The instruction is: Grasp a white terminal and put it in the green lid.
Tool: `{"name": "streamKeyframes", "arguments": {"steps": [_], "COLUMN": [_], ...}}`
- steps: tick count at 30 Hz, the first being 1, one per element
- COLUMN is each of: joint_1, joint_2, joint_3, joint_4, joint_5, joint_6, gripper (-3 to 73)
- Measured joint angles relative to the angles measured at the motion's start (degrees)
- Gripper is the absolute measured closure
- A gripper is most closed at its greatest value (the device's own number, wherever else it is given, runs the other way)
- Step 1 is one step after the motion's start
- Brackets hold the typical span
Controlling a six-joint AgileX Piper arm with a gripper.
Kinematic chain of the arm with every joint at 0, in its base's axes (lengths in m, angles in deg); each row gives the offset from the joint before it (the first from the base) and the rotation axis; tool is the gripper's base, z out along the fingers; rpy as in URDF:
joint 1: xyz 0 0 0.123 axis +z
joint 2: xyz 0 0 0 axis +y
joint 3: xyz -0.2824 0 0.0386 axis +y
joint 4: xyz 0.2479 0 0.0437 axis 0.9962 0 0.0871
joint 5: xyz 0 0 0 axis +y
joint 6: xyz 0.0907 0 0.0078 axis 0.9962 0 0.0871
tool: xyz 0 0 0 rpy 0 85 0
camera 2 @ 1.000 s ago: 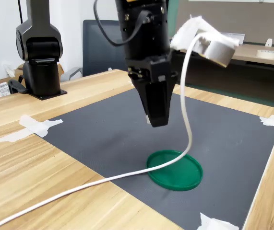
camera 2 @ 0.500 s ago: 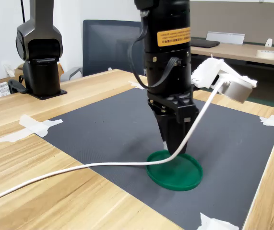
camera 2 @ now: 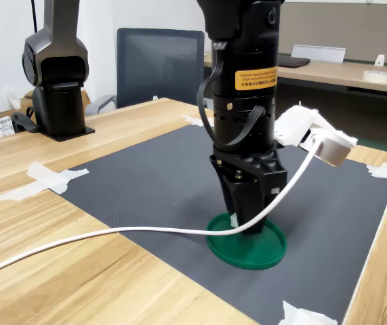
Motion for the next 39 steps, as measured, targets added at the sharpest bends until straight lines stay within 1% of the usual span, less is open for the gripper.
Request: {"name": "streamKeyframes", "arguments": {"steps": [3,9,13,15,17,19,23,24,25,27,29,35,37,39], "joint_1": [0.0,0.0,0.0,0.0,0.0,0.0,0.0,0.0,0.0,0.0,0.0,0.0,0.0,0.0], "joint_2": [0.0,-0.21,-2.62,-5.02,-7.24,-9.37,-12.97,-13.81,-14.64,-16.42,-18.48,-25.99,-28.67,-31.96], "joint_3": [0.0,0.0,0.0,0.0,0.0,0.0,0.0,0.0,0.07,0.95,3.11,15.48,19.29,23.04], "joint_4": [-0.06,0.11,2.66,4.76,7.47,10.35,15.0,16.01,16.85,18.53,19.73,22.74,25.12,28.83], "joint_5": [-0.25,-0.36,-1.44,-3.0,-4.43,-5.47,-6.67,-6.74,-6.94,-8.69,-12.06,-26.19,-28.57,-29.75], "joint_6": [0.46,0.99,0.99,0.99,0.94,0.49,-0.2,-0.31,-0.44,-0.51,-0.57,-1.3,-2.5,-4.98], "gripper": [18.8,17.8,19.5,23.1,29.4,38.4,61.6,65.8,68.4,70.8,71.6,72.0,72.0,72.0]}}
